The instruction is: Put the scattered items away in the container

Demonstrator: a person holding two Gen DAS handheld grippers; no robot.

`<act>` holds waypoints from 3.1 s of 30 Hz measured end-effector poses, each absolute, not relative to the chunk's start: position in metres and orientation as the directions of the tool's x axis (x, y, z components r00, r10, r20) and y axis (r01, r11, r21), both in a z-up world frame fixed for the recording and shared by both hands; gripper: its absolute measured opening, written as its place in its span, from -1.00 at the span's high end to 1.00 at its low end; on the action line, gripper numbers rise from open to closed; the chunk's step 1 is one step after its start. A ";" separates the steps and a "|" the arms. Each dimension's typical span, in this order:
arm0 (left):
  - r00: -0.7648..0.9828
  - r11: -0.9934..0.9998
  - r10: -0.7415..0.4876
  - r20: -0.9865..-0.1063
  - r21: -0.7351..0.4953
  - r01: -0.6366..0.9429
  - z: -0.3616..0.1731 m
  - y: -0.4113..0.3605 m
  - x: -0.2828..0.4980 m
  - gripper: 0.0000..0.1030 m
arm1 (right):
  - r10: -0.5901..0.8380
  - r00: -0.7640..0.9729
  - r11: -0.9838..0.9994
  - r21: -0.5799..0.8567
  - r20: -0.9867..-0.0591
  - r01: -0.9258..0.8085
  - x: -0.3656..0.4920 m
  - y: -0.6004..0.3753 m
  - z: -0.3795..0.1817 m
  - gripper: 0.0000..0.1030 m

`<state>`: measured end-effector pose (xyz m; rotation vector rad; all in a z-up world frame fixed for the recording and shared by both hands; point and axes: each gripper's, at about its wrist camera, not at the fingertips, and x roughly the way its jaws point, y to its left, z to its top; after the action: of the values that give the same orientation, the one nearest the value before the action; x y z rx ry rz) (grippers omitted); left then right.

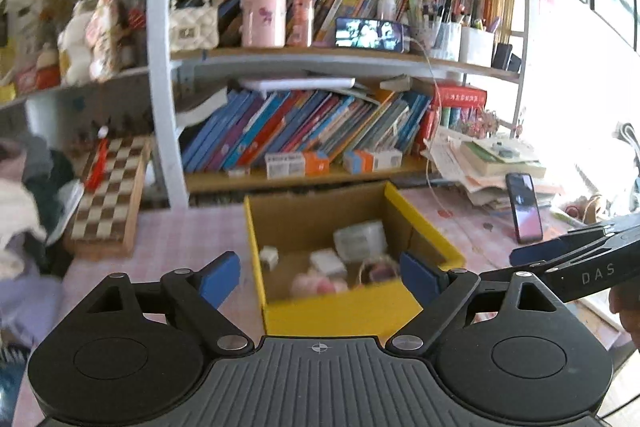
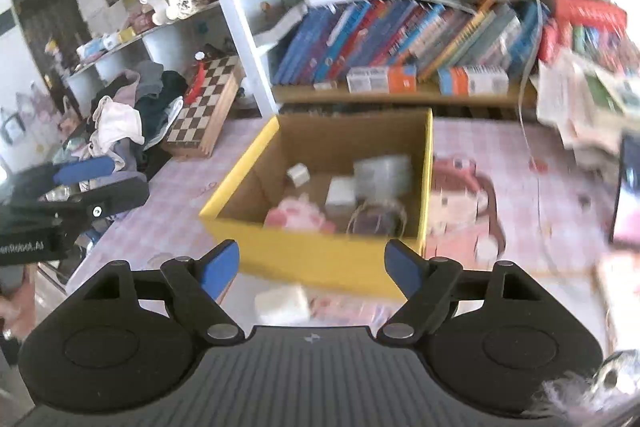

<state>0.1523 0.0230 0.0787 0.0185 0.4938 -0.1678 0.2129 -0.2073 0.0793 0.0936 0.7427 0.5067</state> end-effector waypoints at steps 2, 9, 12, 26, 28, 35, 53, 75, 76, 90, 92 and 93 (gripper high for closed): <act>0.863 0.990 -0.133 -0.488 -0.030 0.136 0.068 0.024 0.140 -0.78 | 0.435 0.642 0.897 0.241 -0.631 -0.371 0.196 -0.204 0.070 -0.57; 0.854 0.998 -0.054 -0.518 -0.050 0.033 0.031 0.019 0.092 -0.79 | 0.268 0.723 0.960 0.114 -0.637 -0.256 0.137 -0.187 0.029 -0.60; 0.848 0.999 -0.023 -0.529 -0.049 -0.003 0.021 0.019 0.076 -0.79 | 0.218 0.751 0.974 0.089 -0.624 -0.208 0.116 -0.187 0.015 -0.62; 0.837 1.000 0.012 -0.547 0.023 0.000 0.007 0.009 0.052 -0.84 | 0.200 0.766 0.976 0.054 -0.611 -0.212 0.083 -0.175 -0.006 -0.69; 0.838 1.000 0.013 -0.546 0.025 0.001 0.007 0.010 0.051 -0.84 | 0.205 0.763 0.974 0.053 -0.612 -0.220 0.082 -0.172 -0.005 -0.70; 0.838 1.000 0.016 -0.546 0.018 -0.007 0.006 0.014 0.047 -0.84 | 0.200 0.771 0.975 0.050 -0.605 -0.214 0.079 -0.168 -0.003 -0.75; 0.839 1.000 0.012 -0.543 0.023 0.000 0.005 0.016 0.045 -0.84 | 0.183 0.769 0.980 0.047 -0.613 -0.195 0.077 -0.166 -0.003 -0.78; 0.838 0.999 0.006 -0.545 0.034 0.015 0.004 0.013 0.048 -0.88 | 0.169 0.771 0.982 0.043 -0.613 -0.182 0.076 -0.170 -0.004 -0.80; 0.836 0.999 0.007 -0.548 0.033 0.013 0.004 0.013 0.048 -0.88 | 0.170 0.771 0.982 0.041 -0.614 -0.183 0.076 -0.169 -0.004 -0.80; 0.831 0.999 0.009 -0.556 0.031 0.010 0.002 0.015 0.051 -0.88 | 0.176 0.764 0.980 0.038 -0.621 -0.195 0.079 -0.166 -0.005 -0.80; 0.830 0.999 0.009 -0.557 0.032 0.010 0.002 0.014 0.051 -0.88 | 0.176 0.764 0.980 0.037 -0.621 -0.196 0.079 -0.166 -0.006 -0.80; 0.830 0.999 0.009 -0.558 0.033 0.011 0.002 0.014 0.052 -0.88 | 0.176 0.763 0.980 0.037 -0.621 -0.196 0.079 -0.166 -0.006 -0.80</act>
<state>0.0518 0.0142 0.0019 0.0350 0.5917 -0.0007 0.0791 -0.1663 -0.0059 -0.0303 0.6725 0.2023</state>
